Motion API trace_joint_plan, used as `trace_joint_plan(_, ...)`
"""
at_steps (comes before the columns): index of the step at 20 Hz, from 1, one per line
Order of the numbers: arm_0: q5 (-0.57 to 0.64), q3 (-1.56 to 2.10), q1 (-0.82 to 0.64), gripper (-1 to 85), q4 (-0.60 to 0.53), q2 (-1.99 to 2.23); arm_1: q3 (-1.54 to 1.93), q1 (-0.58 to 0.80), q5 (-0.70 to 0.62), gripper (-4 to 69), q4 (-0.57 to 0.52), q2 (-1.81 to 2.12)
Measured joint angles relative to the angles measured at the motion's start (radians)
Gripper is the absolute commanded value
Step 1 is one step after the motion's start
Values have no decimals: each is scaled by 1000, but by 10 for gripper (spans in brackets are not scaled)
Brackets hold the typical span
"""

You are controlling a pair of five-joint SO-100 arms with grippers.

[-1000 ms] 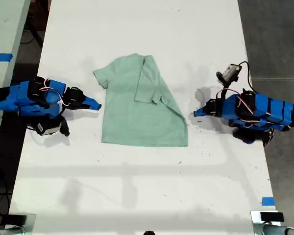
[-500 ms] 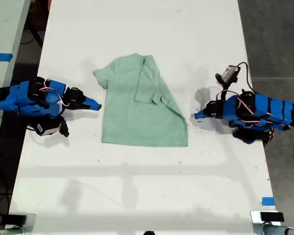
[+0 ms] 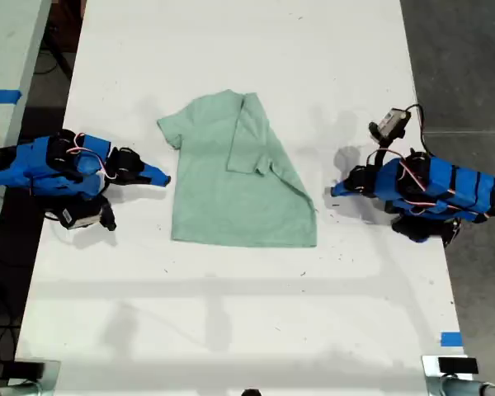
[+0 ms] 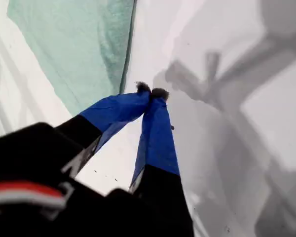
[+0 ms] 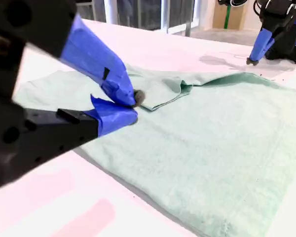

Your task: Fold t shirt

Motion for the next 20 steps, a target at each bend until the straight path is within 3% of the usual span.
trace_joint_plan(20,8,0,-72,-1,0,0,0,-38,-18,-12,29,0)
